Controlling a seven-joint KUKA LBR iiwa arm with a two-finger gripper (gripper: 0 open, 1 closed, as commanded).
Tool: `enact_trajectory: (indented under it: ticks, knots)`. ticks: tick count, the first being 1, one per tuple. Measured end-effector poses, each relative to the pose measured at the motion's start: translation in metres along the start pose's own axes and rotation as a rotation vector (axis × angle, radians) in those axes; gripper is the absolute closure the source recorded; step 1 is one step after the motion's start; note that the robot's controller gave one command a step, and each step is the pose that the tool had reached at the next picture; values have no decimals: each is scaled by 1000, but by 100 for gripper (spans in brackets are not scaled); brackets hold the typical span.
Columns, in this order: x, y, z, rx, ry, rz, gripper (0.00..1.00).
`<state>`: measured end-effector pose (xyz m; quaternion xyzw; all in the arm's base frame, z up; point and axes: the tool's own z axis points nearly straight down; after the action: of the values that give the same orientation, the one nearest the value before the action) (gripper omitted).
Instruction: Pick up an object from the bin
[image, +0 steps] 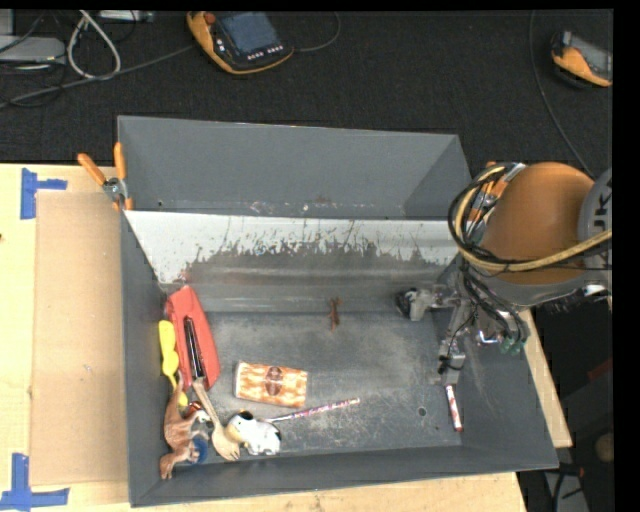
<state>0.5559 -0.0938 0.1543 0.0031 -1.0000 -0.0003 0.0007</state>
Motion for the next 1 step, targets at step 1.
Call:
enact_trajectory:
  ticks: [1]
  knots:
    - [18,51,-13,-1,2,-24,0]
